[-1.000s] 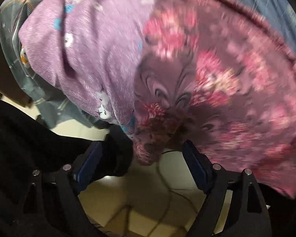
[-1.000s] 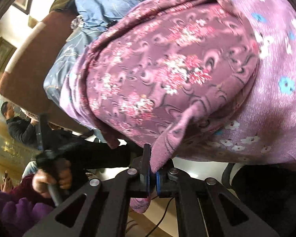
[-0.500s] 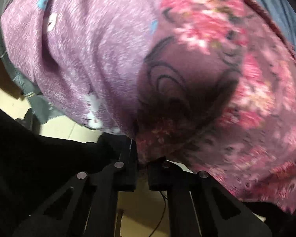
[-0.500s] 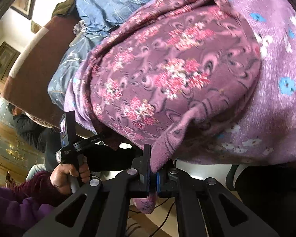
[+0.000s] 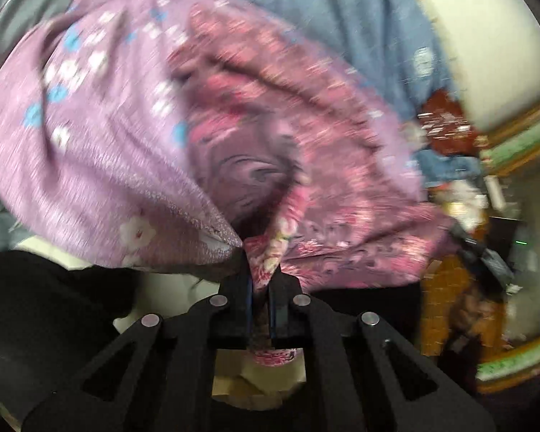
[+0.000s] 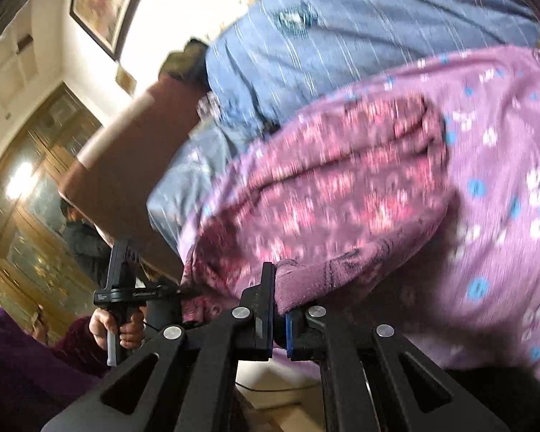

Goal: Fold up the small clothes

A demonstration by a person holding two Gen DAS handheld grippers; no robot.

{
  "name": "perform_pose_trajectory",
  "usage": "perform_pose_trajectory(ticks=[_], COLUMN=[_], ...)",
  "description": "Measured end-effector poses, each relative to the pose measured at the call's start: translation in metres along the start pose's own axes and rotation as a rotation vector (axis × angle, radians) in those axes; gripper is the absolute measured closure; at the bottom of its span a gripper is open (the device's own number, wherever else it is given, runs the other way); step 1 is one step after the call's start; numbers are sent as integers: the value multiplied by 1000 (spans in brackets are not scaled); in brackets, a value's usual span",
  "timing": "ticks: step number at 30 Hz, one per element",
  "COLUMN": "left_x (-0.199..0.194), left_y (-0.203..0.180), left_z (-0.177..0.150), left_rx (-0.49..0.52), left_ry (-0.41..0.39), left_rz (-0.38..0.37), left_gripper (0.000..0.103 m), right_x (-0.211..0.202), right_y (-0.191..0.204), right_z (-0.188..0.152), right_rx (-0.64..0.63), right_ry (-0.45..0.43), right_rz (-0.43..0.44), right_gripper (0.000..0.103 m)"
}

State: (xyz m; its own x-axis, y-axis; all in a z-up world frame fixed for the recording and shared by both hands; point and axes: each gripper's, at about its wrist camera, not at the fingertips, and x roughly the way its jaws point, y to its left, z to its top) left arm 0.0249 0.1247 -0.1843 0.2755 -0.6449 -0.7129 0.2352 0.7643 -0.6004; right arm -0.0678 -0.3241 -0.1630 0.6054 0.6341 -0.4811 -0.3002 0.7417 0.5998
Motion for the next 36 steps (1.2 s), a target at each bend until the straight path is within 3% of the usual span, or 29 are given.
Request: perform_pose_trajectory(ticks=[3,5,9,11,14,17,21,24,29,36], left_x=[-22,-24,0,8,4,-14,-47,-68,-76,-4], left_y=[-16,-11,20,26,19,7,5,9,4,20], left_z=[15,19,6,-2,-5,5,25,50,118,248], left_rx=[82,120,30,-11,-15,30,32,1,12,-72], left_ry=[-13,-6,109,123,79,39,-37,-113,-218,-229], left_rz=[-37,-2,48,52,21,-11,-81,-134,-168,-159], left_gripper=[99,99,99,99,99,99,99,99,99,99], right_x=[-12,-19,-5,-1,1,3,-14,-26,-26,26], right_y=[-3,-8,-17,-18,-14,-3,4,-3,-32,-105], right_z=[21,32,33,30,28,34,47,60,104,183], right_rx=[34,51,78,82,79,38,31,59,141,289], right_ry=[-55,-82,-52,-40,-38,-18,-77,-130,-202,-247], right_rz=[25,48,15,15,49,26,61,73,51,-24], right_gripper=[100,100,100,100,100,100,100,100,100,100])
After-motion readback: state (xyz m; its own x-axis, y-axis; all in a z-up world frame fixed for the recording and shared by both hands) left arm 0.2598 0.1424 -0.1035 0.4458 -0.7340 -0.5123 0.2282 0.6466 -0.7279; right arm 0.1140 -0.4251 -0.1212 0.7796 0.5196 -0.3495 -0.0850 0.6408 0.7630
